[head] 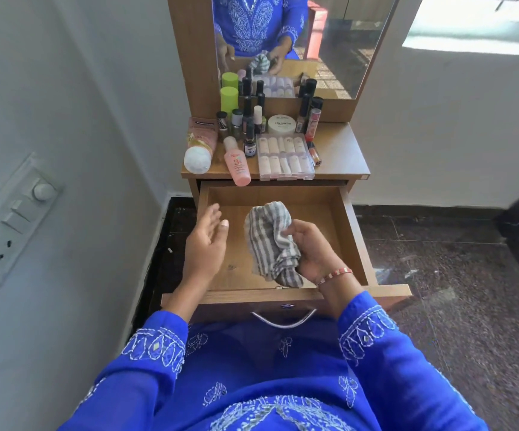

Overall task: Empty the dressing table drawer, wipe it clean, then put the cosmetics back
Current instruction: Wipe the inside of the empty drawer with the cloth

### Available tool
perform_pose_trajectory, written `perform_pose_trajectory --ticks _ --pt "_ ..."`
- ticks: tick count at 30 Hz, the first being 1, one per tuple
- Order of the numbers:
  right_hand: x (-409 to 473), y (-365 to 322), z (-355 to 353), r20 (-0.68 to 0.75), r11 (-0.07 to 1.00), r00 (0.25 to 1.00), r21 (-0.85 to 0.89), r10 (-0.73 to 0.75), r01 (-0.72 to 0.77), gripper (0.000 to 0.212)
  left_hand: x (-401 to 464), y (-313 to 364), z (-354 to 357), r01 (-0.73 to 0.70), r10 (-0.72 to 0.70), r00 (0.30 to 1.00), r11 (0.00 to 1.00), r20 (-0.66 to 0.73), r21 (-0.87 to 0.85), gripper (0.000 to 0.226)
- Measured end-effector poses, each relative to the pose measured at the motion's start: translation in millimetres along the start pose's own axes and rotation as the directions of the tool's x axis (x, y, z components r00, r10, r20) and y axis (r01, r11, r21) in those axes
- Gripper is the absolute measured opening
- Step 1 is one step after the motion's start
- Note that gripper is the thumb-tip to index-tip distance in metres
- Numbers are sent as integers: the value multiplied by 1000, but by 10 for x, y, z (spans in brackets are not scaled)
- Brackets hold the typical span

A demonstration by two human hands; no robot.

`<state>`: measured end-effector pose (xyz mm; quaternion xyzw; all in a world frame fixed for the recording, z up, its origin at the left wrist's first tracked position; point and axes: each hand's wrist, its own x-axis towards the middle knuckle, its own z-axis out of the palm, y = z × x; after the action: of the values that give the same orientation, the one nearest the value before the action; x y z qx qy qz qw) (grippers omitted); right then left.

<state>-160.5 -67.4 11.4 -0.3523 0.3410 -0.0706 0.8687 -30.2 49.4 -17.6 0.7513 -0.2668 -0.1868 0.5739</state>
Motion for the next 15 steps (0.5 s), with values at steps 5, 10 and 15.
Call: perform_pose_trajectory --ticks 5,10,15 --pt "-23 75 124 -35 999 999 39 1 0 23 -111 136 161 326 -278 925 931 260 -164 28" --pt "121 169 135 -309 915 883 -308 -354 260 17 -66 110 144 598 -482 799 704 360 -384 14" --pt "103 276 161 -288 774 799 -550 -528 313 13 -53 106 125 581 -505 813 669 290 -463 12"
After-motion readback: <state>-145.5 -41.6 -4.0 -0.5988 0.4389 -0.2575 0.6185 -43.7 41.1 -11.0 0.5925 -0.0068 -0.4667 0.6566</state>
